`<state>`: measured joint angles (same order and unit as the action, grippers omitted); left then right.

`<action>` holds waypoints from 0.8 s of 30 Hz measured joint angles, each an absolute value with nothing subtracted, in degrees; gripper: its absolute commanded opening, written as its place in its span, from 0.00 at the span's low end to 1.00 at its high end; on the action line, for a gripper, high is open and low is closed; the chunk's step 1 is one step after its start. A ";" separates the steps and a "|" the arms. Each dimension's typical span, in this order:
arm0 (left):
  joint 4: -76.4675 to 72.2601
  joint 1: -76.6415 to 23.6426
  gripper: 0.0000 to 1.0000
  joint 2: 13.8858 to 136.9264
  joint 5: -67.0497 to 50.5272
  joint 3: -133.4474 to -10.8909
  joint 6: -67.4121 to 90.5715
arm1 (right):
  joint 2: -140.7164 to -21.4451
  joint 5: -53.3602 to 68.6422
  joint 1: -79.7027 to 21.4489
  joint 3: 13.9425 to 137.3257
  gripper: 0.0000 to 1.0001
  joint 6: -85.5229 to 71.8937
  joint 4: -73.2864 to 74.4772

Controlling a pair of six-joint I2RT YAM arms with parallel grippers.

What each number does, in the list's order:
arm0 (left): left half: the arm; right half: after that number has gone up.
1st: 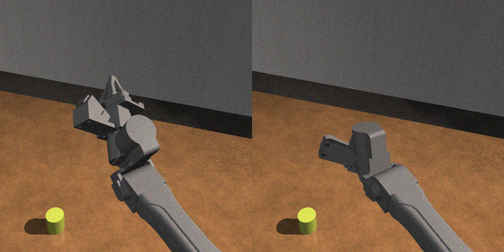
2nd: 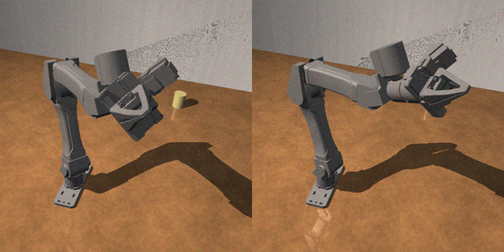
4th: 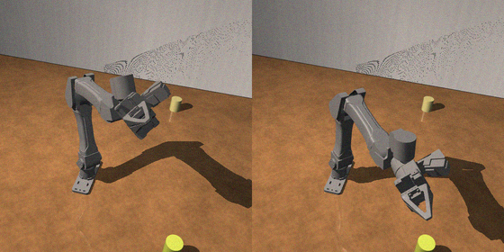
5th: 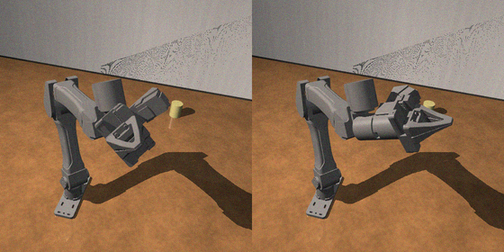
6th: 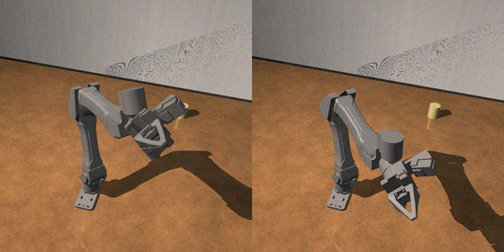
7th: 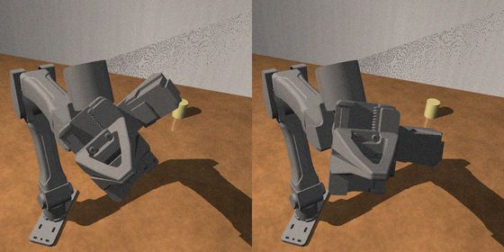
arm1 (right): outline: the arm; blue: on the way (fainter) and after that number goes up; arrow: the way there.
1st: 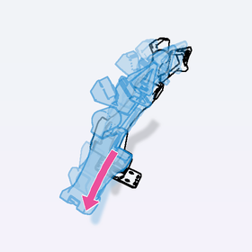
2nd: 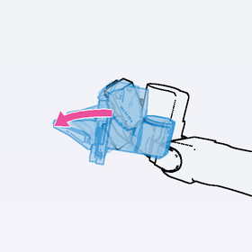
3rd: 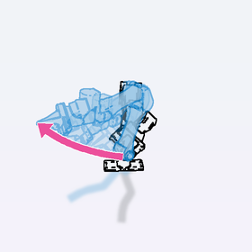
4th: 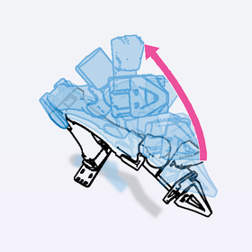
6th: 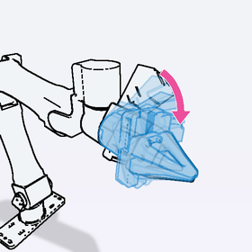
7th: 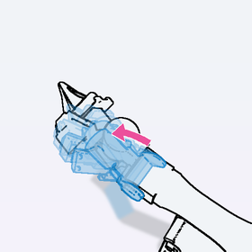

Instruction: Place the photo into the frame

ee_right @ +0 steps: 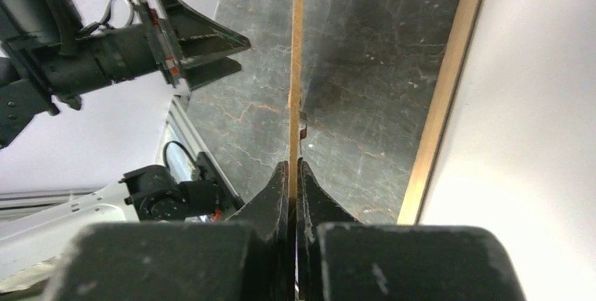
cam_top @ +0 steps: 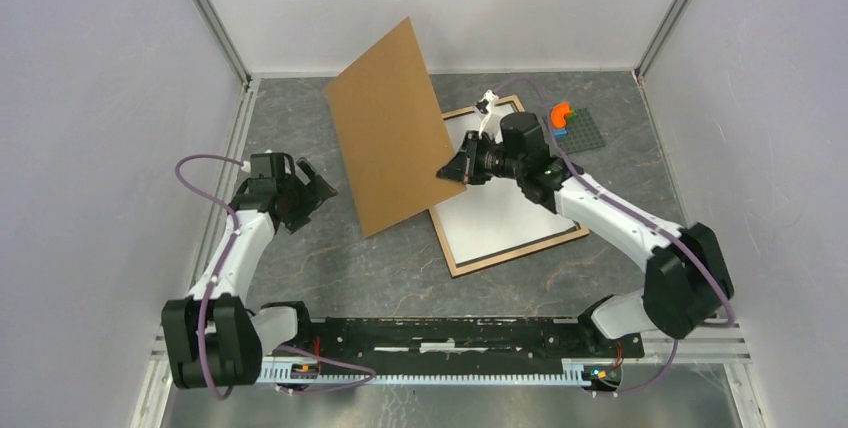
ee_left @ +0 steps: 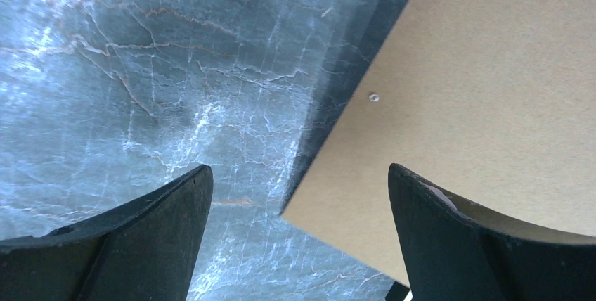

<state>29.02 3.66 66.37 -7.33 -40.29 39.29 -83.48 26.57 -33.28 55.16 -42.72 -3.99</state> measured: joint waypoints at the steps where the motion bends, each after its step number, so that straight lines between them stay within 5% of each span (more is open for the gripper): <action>1: 29.34 3.60 1.00 65.34 -7.09 -40.88 38.92 | -82.28 25.89 -33.26 56.73 0.00 -41.01 -0.89; 10: 31.20 2.50 1.00 57.56 -5.50 -42.37 36.36 | -72.53 11.92 -33.10 81.43 0.00 -20.78 37.34; 24: 31.18 1.58 1.00 59.48 -6.61 -42.37 35.51 | -75.92 -19.14 -35.55 106.00 0.00 -11.03 70.24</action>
